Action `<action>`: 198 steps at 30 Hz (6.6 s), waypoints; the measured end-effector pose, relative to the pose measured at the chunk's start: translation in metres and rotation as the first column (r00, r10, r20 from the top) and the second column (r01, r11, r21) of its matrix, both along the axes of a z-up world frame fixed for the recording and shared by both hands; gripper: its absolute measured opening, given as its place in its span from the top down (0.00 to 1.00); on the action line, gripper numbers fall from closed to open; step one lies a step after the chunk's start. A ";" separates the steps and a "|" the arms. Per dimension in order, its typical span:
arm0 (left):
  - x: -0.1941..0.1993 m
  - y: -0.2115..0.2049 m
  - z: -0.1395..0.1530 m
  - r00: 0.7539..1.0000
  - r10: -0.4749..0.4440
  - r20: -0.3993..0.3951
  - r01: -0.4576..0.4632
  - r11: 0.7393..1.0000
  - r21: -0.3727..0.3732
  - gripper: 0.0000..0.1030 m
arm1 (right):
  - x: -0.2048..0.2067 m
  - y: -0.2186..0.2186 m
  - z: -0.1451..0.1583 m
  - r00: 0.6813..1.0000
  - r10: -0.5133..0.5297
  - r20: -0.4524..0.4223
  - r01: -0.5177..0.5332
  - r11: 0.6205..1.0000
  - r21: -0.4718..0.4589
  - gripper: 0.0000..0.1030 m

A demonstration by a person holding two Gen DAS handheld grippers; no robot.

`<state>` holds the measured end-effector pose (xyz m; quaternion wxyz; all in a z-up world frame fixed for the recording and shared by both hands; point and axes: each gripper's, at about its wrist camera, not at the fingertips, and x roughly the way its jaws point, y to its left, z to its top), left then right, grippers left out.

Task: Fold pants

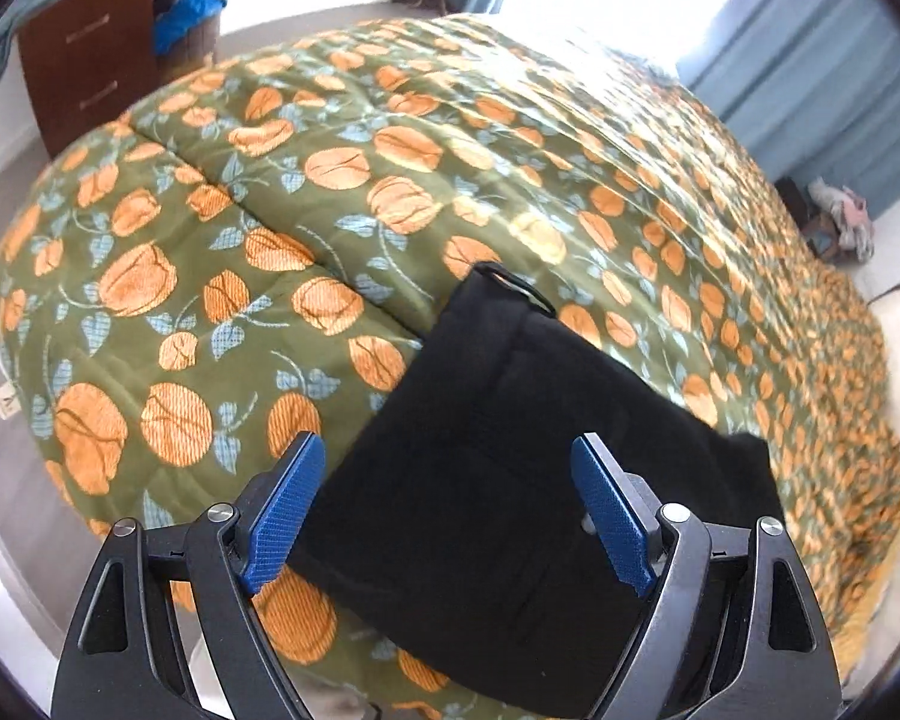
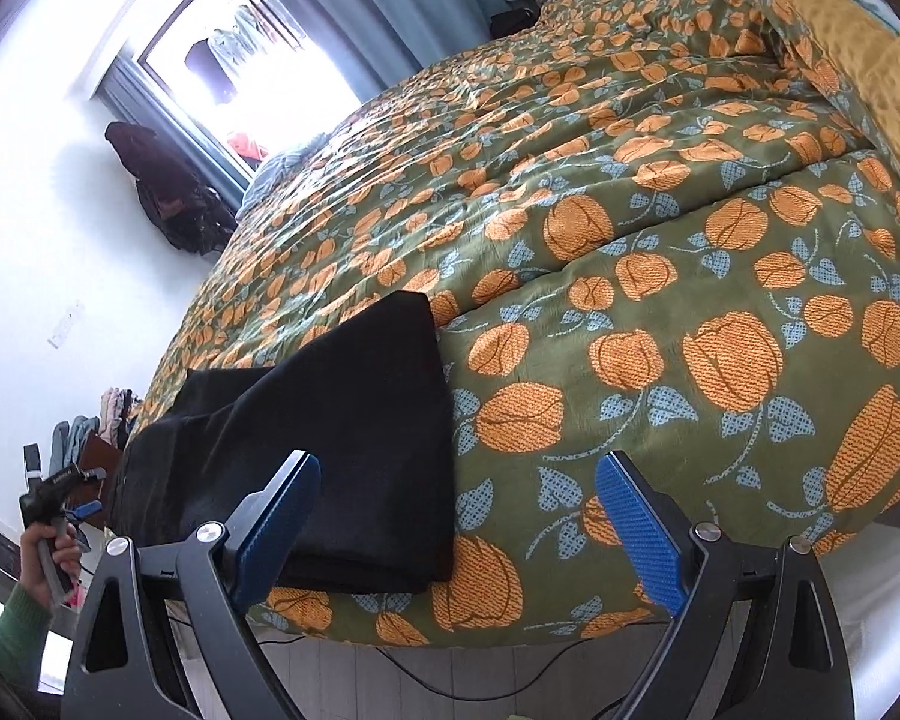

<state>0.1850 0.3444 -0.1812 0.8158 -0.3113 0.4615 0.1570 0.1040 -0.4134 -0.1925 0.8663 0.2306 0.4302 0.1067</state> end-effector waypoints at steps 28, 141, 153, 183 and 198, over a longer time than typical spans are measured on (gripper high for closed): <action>0.013 -0.083 0.073 0.964 -0.258 0.055 0.262 0.963 -0.063 0.85 | -0.014 0.064 0.002 0.985 0.170 0.019 -0.168 0.981 -0.099 0.10; -0.023 -0.389 0.023 0.770 -0.628 -0.107 0.620 0.701 0.352 0.29 | 0.086 0.089 0.027 0.926 0.376 0.017 -0.373 0.922 -0.103 0.52; -0.030 -0.329 -0.001 0.920 -0.384 -0.077 0.390 0.881 0.269 0.24 | -0.029 -0.007 0.044 0.980 0.016 0.198 0.008 0.993 -0.115 0.17; -0.038 -0.309 -0.005 0.946 -0.316 -0.073 0.323 0.896 0.305 0.23 | -0.030 -0.021 0.020 0.992 -0.050 0.118 0.064 0.991 -0.114 0.17; -0.038 -0.301 -0.008 0.949 -0.305 -0.078 0.314 0.909 0.273 0.22 | -0.028 -0.021 0.014 0.994 -0.049 0.095 0.059 0.992 -0.108 0.17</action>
